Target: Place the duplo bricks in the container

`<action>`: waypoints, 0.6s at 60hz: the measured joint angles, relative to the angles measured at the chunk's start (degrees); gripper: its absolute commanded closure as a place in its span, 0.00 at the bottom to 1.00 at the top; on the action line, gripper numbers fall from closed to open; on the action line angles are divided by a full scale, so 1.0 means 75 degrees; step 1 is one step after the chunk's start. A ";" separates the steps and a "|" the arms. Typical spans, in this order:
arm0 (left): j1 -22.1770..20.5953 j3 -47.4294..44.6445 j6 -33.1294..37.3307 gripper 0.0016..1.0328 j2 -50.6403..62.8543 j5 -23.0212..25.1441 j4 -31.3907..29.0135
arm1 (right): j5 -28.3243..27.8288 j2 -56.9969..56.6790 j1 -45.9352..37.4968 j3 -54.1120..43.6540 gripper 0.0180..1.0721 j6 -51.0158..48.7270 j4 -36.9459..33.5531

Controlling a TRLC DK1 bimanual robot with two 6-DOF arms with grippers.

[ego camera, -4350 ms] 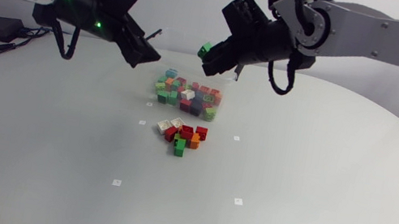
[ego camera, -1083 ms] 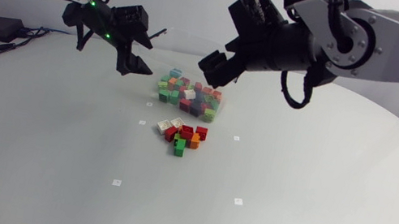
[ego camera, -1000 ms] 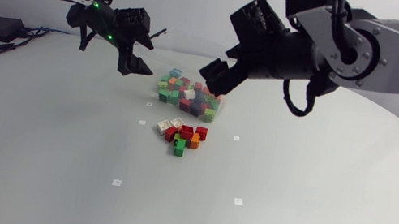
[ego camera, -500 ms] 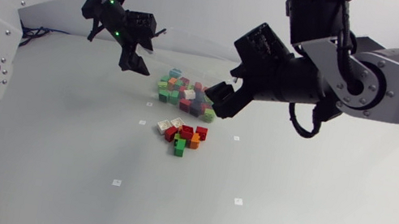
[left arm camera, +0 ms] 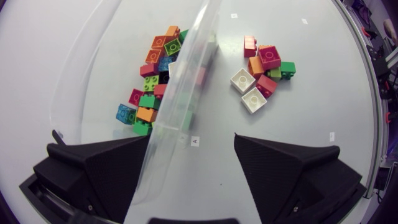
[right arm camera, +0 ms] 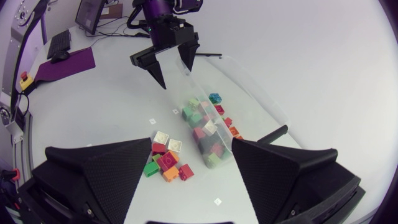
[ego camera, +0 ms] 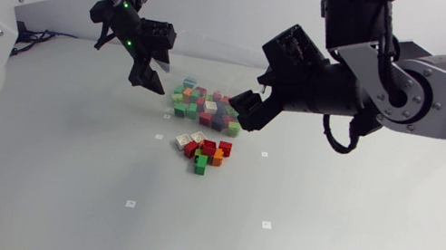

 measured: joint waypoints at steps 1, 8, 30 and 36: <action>0.0000 -0.0017 0.0000 0.13 -0.0015 0.0000 0.0009 | -0.0003 -0.0003 0.0000 0.0000 0.11 0.0000 0.0000; -0.0015 -0.0070 -0.0006 0.13 -0.0067 -0.0020 0.0204 | 0.0000 -0.0023 0.0000 -0.0006 0.11 0.0000 0.0000; -0.0242 -0.0070 -0.0006 0.15 -0.0111 -0.0020 0.0052 | -0.0003 -0.0172 0.0000 -0.0140 0.11 0.0000 0.0000; -0.0265 -0.0207 -0.0006 0.16 -0.0248 -0.0020 0.0012 | 0.0000 -0.0172 0.0000 -0.0140 0.11 0.0000 -0.0003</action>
